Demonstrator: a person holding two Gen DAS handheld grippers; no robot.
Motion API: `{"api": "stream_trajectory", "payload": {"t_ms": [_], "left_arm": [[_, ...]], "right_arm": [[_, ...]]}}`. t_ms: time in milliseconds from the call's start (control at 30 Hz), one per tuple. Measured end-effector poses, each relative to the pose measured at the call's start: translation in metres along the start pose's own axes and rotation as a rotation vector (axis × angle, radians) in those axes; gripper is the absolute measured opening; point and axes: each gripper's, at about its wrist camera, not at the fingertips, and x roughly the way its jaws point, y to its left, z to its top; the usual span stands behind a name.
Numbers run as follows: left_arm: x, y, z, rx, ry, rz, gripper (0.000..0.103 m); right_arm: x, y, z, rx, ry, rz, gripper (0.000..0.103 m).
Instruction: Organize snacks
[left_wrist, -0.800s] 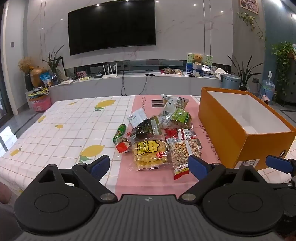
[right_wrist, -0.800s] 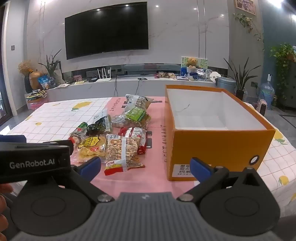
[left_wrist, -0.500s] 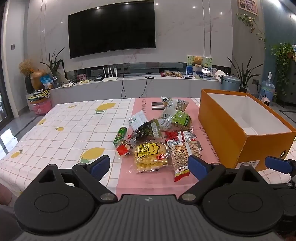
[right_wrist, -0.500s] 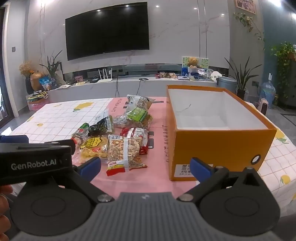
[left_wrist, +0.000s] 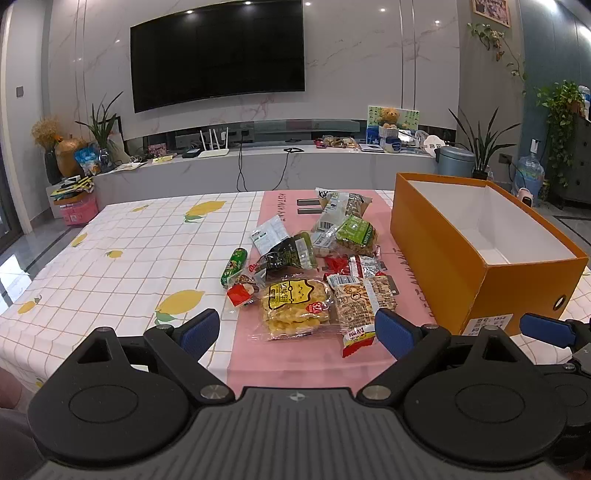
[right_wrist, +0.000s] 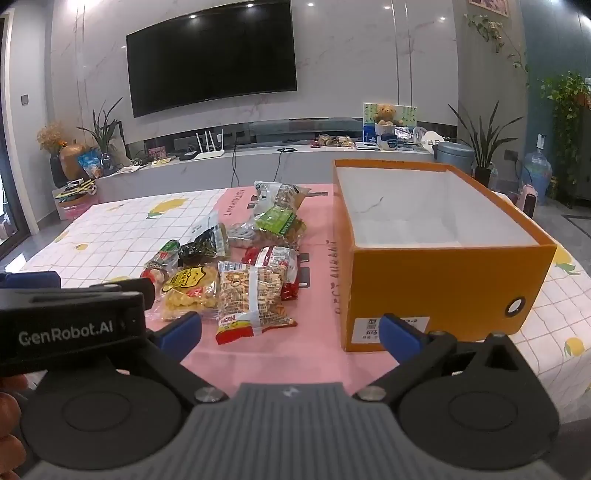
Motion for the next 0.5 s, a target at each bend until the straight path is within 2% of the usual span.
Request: {"api": "stream_trajectory", "payload": {"t_ms": [500], "left_arm": [[-0.0010, 0.0007, -0.0019, 0.012, -0.007, 0.016, 0.103]], "right_arm": [[0.0020, 0.0017, 0.0007, -0.009, 0.001, -0.007, 0.100]]}}
